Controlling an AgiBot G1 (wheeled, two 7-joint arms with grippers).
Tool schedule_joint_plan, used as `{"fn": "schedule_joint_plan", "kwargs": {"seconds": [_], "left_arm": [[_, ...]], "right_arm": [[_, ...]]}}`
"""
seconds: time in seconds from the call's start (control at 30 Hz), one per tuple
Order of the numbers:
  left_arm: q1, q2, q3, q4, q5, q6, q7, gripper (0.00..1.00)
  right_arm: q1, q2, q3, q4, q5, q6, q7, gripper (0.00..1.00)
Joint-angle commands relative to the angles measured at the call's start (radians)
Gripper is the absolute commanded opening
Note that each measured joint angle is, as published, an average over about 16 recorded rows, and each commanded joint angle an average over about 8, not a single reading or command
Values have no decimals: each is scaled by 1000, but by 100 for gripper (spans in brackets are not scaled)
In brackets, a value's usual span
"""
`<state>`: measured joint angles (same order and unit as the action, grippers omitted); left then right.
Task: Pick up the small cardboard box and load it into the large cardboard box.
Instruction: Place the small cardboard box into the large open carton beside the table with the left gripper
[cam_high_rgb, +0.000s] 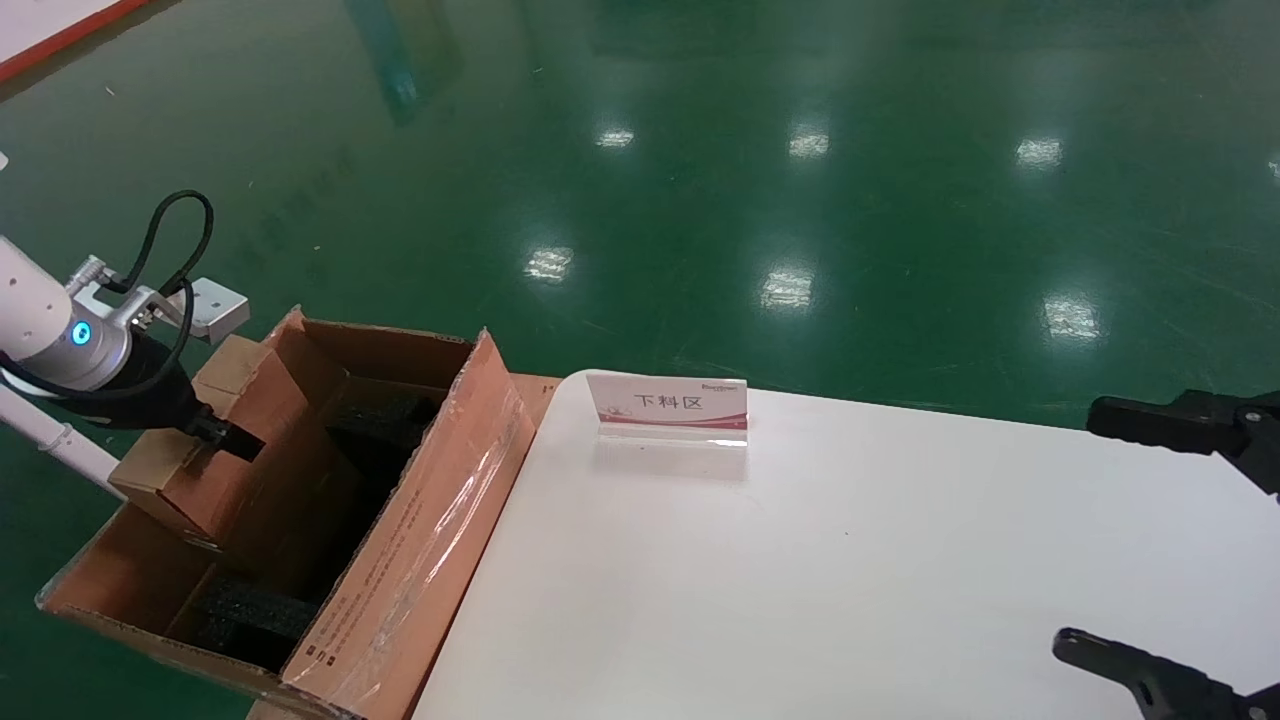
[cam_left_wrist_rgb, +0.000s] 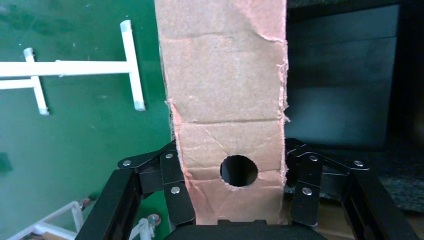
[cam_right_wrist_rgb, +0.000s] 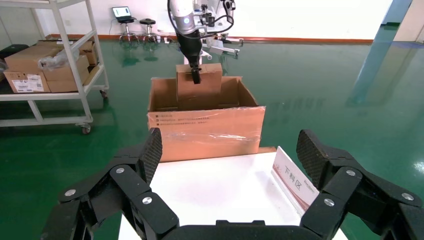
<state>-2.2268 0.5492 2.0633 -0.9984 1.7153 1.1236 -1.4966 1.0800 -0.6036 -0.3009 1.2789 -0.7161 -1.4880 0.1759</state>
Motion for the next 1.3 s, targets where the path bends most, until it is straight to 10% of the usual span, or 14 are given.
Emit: {"fn": "schedule_joint_plan", "kwargs": {"seconds": [0.03, 0.4, 0.7, 1.3], "left_arm": [[3, -4, 5, -21, 15, -5, -23, 0], [73, 33, 28, 1, 44, -37, -91, 4], [97, 54, 33, 24, 42, -43, -87, 100], [91, 49, 32, 22, 41, -38, -88, 100]], "right_arm": [[0, 0, 0, 0, 0, 0, 0, 100], [0, 0, -1, 0, 0, 0, 0, 100], [0, 0, -1, 0, 1, 1, -1, 100], [0, 0, -1, 0, 1, 1, 0, 100]]}}
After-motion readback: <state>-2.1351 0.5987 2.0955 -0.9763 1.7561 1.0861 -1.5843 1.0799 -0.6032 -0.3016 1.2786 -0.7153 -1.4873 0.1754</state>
